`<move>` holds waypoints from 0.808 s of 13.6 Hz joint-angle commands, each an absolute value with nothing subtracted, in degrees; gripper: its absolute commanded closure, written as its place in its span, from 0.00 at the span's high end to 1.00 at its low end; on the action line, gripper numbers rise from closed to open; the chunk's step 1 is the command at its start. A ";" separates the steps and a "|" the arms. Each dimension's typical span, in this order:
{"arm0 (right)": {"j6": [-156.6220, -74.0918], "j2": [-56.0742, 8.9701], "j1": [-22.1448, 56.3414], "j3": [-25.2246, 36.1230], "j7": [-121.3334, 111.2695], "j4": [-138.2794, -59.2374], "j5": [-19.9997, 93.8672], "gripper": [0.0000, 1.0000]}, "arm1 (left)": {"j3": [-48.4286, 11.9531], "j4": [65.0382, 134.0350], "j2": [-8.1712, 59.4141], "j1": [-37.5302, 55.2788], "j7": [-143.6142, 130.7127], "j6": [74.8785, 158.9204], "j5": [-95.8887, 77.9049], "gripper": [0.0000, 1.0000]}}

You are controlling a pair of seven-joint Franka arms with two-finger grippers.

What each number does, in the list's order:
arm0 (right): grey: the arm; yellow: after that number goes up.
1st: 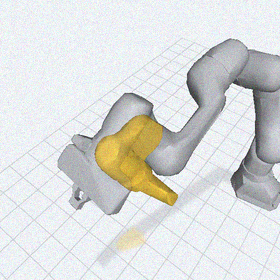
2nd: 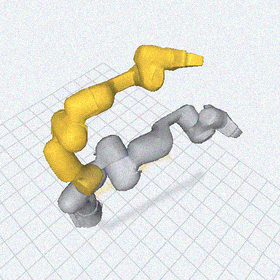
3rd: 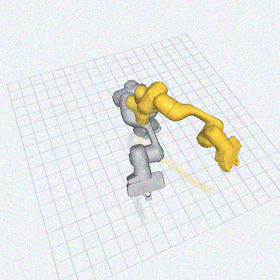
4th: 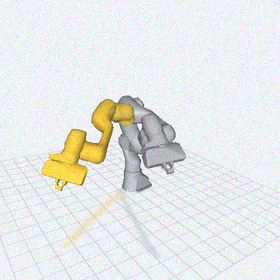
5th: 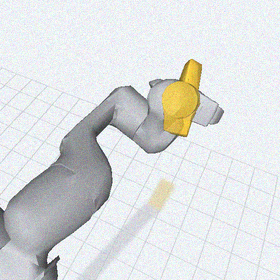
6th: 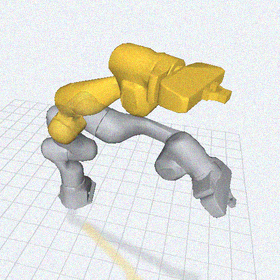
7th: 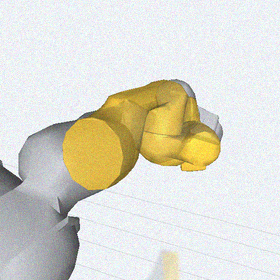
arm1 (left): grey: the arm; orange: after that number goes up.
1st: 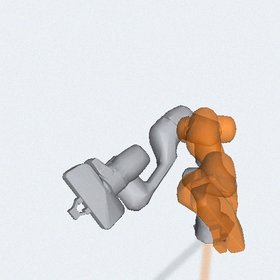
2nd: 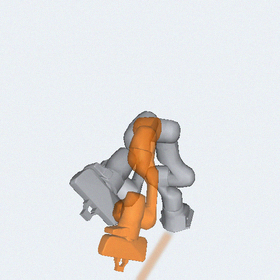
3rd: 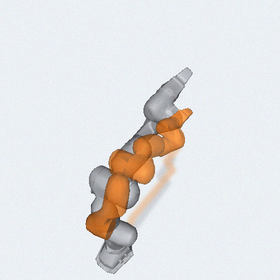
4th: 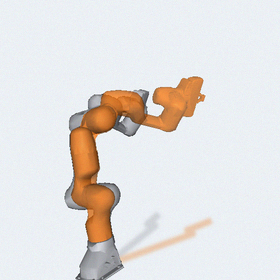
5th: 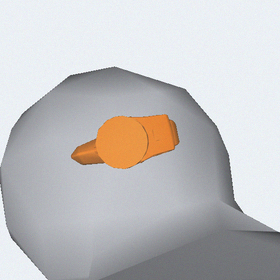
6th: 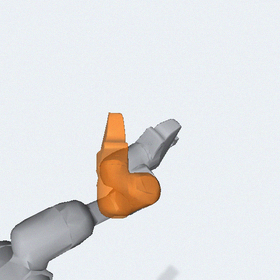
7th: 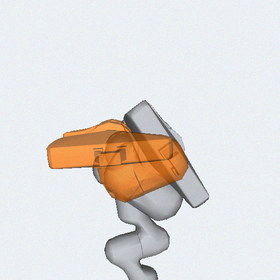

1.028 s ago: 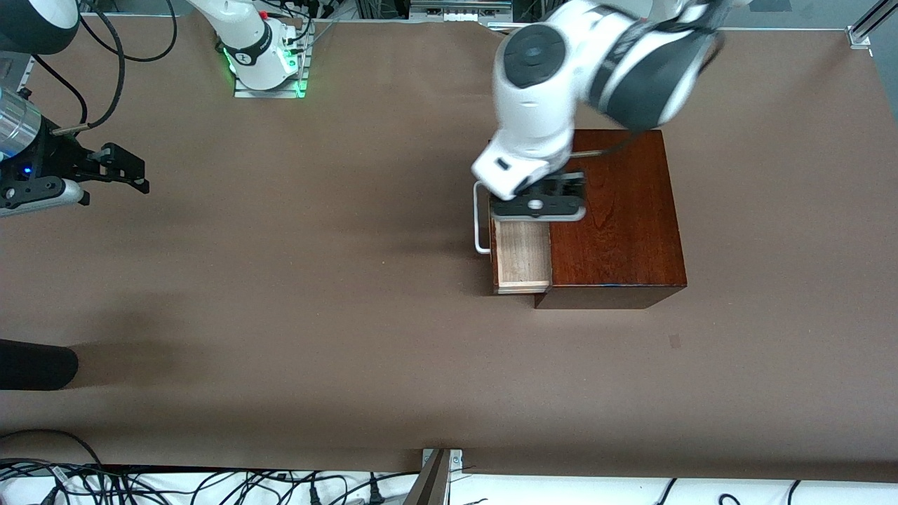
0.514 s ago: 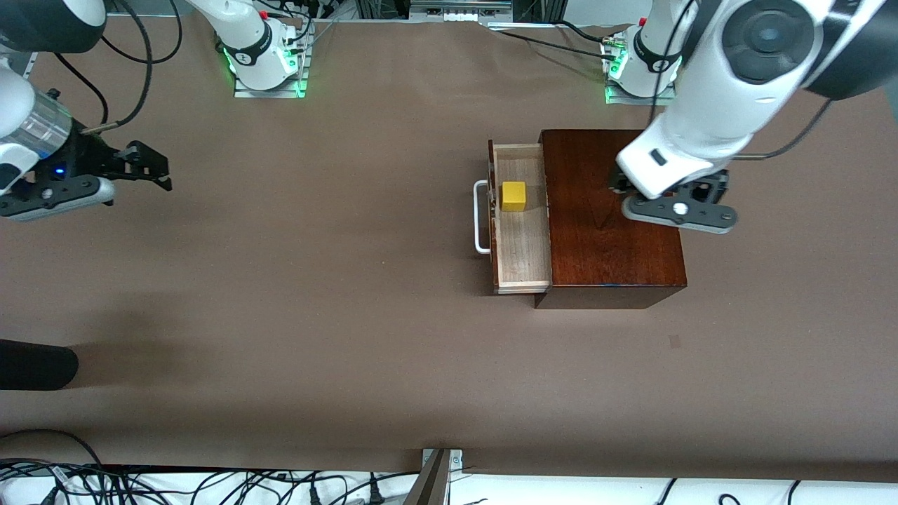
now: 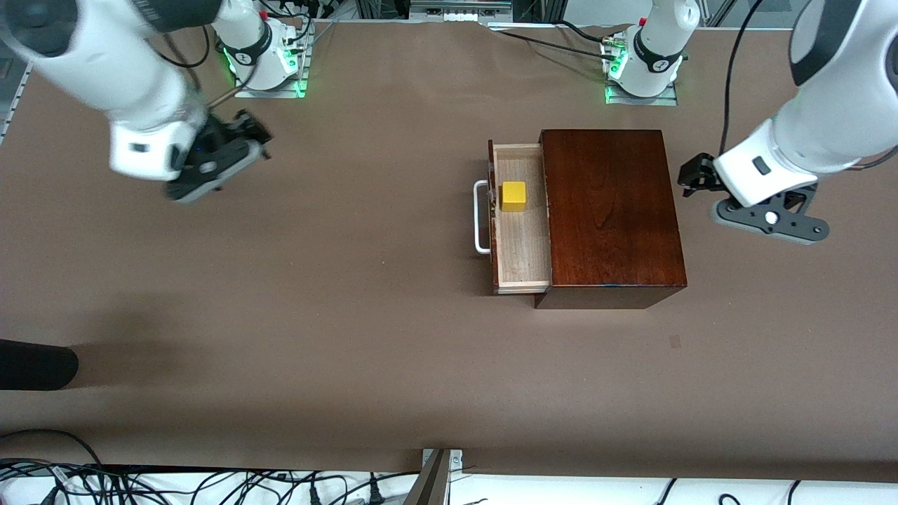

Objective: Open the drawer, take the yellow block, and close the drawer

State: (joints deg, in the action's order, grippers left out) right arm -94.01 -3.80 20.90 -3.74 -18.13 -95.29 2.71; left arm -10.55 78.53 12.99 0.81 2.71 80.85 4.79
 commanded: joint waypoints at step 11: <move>-104.74 -39.01 55.36 -2.81 -20.13 -62.05 -6.05 1.00 | -1.32 96.68 1.41 0.97 11.08 92.64 0.18 1.00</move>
